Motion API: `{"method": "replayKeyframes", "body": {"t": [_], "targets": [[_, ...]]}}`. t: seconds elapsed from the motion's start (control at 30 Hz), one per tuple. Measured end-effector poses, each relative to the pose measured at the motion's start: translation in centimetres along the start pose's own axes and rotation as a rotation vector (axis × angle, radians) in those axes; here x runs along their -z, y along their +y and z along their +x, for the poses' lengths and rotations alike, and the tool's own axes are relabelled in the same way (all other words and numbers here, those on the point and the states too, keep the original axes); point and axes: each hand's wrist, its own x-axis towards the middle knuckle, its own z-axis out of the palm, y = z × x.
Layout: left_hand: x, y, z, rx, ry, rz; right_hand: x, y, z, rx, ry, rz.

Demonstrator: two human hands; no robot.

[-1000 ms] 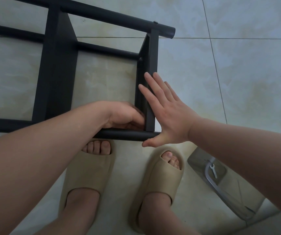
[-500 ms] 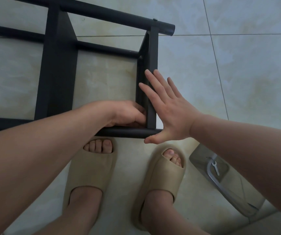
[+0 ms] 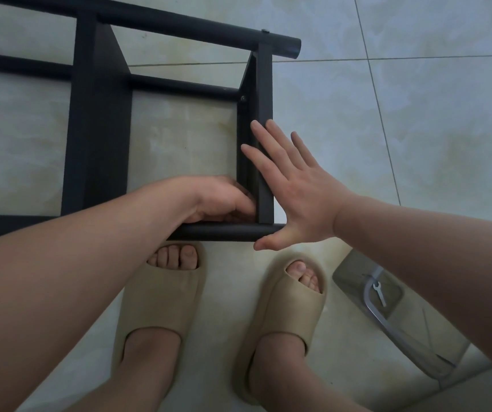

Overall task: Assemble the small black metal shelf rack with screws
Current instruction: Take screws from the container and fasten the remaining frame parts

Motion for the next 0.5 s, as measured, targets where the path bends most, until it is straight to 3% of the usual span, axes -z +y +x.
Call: {"method": "replayKeyframes", "body": {"t": [0.3, 0.5], "targets": [[0.44, -0.19, -0.04, 0.0, -0.058, -0.151, 0.04, -0.1, 0.05, 0.003, -0.002, 0.009], [0.01, 0.04, -0.16, 0.075, -0.053, -0.095, 0.09, -0.11, 0.01, 0.002, -0.004, 0.009]]}}
